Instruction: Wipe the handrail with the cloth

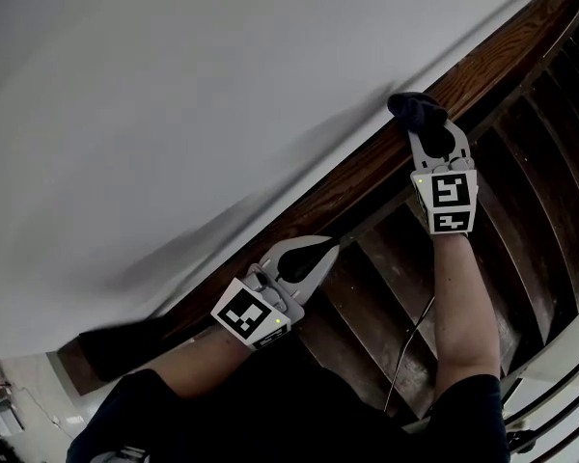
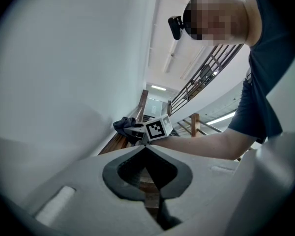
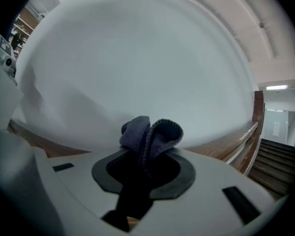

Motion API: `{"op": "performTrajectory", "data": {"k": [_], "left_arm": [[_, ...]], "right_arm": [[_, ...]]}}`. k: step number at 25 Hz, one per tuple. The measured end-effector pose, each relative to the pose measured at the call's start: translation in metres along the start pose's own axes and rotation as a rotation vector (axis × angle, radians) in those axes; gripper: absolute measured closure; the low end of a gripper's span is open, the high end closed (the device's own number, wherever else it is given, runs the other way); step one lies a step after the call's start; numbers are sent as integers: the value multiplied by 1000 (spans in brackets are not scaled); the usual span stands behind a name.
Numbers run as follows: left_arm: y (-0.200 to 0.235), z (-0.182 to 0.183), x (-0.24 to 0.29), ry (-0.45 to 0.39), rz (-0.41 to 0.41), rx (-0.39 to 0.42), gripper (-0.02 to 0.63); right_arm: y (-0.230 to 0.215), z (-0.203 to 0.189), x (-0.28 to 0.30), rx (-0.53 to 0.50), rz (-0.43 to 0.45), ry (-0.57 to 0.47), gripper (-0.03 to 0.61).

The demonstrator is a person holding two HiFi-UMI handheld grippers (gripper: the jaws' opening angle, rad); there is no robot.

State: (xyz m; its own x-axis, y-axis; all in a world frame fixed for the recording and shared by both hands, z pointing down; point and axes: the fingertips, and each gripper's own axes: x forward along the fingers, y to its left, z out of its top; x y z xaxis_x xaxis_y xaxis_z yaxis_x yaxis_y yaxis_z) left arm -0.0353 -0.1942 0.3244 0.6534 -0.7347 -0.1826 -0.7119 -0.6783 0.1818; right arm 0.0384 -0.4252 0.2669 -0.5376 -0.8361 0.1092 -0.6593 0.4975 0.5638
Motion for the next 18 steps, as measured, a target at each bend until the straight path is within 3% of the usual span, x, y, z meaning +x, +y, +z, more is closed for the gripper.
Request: {"op": "performTrajectory", "data": {"k": [18], "left_arm": [[8, -36, -82, 15, 180, -55, 609]], "right_arm": [[214, -5, -33, 50, 304, -26, 483]]}}
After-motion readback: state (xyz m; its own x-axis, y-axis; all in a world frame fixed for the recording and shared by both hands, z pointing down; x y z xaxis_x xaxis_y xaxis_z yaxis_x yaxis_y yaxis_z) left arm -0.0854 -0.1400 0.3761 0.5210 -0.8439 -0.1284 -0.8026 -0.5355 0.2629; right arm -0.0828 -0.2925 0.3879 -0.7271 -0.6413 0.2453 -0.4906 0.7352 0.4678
